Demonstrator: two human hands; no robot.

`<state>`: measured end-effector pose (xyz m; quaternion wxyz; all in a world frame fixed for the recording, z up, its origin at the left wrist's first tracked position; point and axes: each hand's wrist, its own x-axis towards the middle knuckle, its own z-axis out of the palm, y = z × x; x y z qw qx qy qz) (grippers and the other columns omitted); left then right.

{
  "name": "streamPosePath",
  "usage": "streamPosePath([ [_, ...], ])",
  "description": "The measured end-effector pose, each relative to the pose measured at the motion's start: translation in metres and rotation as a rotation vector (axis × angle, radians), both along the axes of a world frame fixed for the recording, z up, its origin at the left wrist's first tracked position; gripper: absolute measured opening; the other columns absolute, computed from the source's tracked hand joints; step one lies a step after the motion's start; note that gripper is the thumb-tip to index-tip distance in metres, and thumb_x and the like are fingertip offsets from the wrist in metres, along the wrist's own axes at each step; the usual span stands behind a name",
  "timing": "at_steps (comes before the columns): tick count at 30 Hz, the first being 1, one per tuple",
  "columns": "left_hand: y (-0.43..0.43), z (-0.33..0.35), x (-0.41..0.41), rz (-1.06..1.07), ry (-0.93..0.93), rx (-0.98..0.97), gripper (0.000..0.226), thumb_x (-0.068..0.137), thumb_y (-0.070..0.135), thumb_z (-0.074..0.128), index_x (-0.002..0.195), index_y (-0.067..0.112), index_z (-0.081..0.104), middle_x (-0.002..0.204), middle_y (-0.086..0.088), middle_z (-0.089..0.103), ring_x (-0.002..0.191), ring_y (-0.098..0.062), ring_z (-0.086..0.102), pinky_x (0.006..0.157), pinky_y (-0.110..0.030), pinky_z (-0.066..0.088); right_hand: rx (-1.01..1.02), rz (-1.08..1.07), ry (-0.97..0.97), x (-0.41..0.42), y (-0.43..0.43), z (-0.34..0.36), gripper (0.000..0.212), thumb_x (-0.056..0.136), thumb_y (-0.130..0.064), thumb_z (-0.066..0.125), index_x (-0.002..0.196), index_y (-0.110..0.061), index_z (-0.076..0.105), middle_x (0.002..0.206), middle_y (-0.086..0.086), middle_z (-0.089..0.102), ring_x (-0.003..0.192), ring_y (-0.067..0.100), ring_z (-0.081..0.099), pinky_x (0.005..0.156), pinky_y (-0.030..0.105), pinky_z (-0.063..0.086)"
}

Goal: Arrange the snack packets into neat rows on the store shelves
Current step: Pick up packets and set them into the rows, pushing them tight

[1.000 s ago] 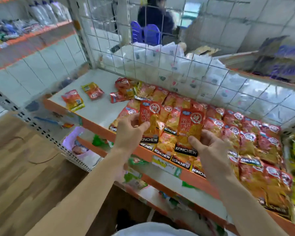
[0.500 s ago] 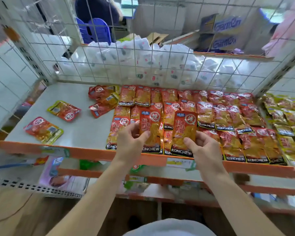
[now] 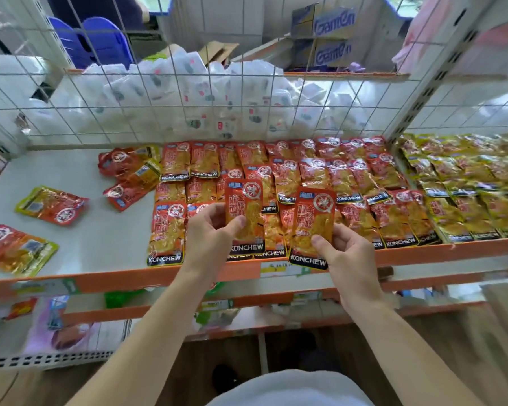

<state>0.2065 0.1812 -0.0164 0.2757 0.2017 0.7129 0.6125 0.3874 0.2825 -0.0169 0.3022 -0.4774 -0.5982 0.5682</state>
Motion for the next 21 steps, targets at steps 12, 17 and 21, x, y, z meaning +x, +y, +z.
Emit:
streamPosePath([
  [12,0.051,-0.009,0.052,0.024,-0.056,-0.016,0.014,0.088,0.010,0.074,0.094,0.022,0.070,0.089,0.003,0.076,0.086,-0.016,0.072,0.082,-0.035,0.059,0.007,0.093,-0.082,0.035,0.068,0.002,0.014,0.094,-0.015,0.068,0.105,-0.024,0.071,0.096,-0.010,0.076,0.093,0.005,0.071,0.086,0.027,0.055],
  [17,0.091,-0.013,0.087,-0.001,-0.039,-0.028,0.015,0.088,0.014,0.075,0.091,0.027,0.068,0.089,0.003,0.075,0.083,-0.013,0.071,0.074,-0.023,0.057,0.051,0.065,-0.106,0.066,0.103,0.002,0.009,0.094,-0.021,0.068,0.101,-0.027,0.069,0.094,-0.012,0.073,0.091,0.002,0.068,0.084,0.023,0.053],
  [21,0.125,-0.018,0.121,-0.100,-0.022,-0.039,0.010,0.091,0.015,0.071,0.096,0.023,0.070,0.091,0.001,0.074,0.083,-0.013,0.070,0.069,-0.021,0.057,0.080,0.008,-0.178,0.102,0.139,-0.006,0.006,0.093,-0.026,0.069,0.099,-0.024,0.069,0.096,-0.009,0.075,0.093,0.006,0.070,0.087,0.031,0.055],
])
